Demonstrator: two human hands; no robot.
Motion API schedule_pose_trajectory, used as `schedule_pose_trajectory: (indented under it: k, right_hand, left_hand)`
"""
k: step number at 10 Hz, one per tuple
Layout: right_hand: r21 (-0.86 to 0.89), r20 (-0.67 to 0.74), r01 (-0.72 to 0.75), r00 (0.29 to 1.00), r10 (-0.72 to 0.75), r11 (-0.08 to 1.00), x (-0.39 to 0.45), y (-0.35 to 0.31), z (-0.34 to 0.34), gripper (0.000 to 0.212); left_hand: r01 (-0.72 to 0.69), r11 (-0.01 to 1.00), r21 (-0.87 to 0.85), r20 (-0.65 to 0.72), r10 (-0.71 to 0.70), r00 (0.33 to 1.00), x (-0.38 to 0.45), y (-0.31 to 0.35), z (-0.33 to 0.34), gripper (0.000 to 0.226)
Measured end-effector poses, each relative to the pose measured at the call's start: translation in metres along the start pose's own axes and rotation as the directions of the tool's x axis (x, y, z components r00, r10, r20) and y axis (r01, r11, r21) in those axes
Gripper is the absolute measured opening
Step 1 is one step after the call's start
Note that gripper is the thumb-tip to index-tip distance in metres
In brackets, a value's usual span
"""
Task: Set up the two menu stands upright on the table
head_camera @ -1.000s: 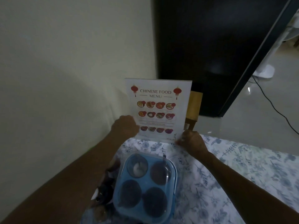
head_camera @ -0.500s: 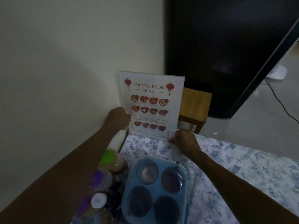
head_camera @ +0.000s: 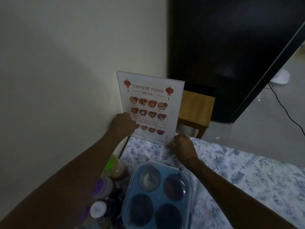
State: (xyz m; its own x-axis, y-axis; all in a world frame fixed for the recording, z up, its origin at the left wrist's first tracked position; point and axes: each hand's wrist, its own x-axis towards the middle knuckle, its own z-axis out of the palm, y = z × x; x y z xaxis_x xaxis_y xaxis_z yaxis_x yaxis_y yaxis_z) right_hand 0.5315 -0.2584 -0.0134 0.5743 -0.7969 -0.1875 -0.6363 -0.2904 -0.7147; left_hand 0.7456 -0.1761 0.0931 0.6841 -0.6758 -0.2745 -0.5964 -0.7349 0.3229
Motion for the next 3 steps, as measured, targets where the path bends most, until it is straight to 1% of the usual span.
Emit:
schedule_pose_trajectory:
  k: [1, 2, 3]
  right_hand:
    - [-0.015, 0.006, 0.032, 0.999, -0.032, 0.999, 0.0004, -0.0016, -0.0008, 0.033]
    - [-0.027, 0.031, 0.053, 0.998, -0.052, 0.998, 0.0002, -0.0029, -0.0063, 0.037]
    - [-0.057, 0.05, 0.059, 0.997, -0.056, 0.997, 0.0025, -0.0009, -0.0078, 0.04]
  left_hand:
    - [-0.026, 0.999, 0.03, -0.022, 0.027, 0.999, 0.0019, -0.0077, 0.0016, 0.045]
    - [-0.018, 0.997, 0.077, -0.01, 0.018, 1.0, 0.0005, -0.0109, 0.002, 0.051]
    - [-0.024, 0.996, 0.086, -0.016, 0.025, 1.0, 0.0008, -0.0128, 0.0027, 0.052]
